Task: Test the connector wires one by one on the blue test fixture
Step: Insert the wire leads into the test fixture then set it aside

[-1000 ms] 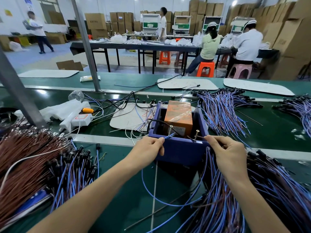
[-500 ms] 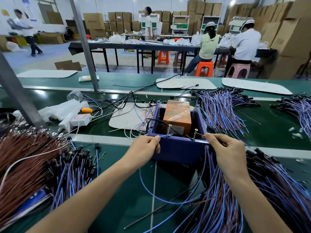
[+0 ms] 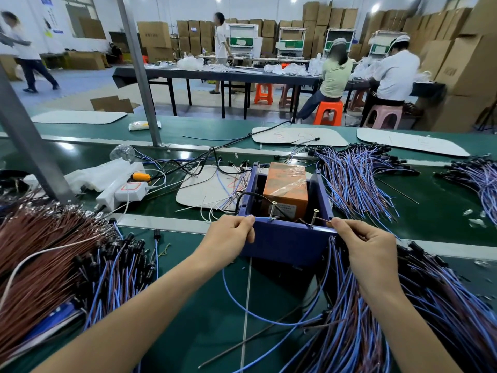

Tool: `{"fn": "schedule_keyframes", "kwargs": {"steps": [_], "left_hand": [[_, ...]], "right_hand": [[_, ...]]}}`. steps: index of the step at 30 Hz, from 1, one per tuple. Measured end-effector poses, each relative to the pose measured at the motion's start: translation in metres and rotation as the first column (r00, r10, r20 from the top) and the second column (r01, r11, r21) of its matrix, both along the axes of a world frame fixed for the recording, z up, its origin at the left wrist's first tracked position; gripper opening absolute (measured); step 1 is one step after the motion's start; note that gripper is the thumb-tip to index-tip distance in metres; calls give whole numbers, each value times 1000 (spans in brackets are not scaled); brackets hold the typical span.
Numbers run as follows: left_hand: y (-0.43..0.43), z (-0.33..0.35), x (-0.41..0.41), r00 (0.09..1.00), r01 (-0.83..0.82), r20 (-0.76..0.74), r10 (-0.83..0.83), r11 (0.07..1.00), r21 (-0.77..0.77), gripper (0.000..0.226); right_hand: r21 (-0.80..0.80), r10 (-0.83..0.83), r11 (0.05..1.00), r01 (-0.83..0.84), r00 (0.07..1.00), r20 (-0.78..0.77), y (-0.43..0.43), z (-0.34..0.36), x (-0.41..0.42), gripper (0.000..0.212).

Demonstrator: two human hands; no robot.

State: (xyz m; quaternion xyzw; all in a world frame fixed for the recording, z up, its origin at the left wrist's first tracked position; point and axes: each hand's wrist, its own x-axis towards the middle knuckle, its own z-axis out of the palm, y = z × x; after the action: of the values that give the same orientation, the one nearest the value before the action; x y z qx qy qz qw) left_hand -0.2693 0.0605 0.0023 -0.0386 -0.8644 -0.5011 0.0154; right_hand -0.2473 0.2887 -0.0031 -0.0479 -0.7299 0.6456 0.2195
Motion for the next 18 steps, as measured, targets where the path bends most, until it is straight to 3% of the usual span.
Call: {"fn": "schedule_keyframes", "kwargs": {"steps": [6,16,18], "left_hand": [[-2,0,2,998,37,40,-40,996,76,55],[2,12,10,999,38,35,-39,999,37,53],[3,18,17,993,56,97,-68,991,121,50]], "right_hand": [[-34,-16,999,16,1000,1,-3,0,0,10],[-6,-28,1000,28,999,24,-4,7,4,11],[-57,12,998,-10,1000,22,-7,15,12,12]]}}
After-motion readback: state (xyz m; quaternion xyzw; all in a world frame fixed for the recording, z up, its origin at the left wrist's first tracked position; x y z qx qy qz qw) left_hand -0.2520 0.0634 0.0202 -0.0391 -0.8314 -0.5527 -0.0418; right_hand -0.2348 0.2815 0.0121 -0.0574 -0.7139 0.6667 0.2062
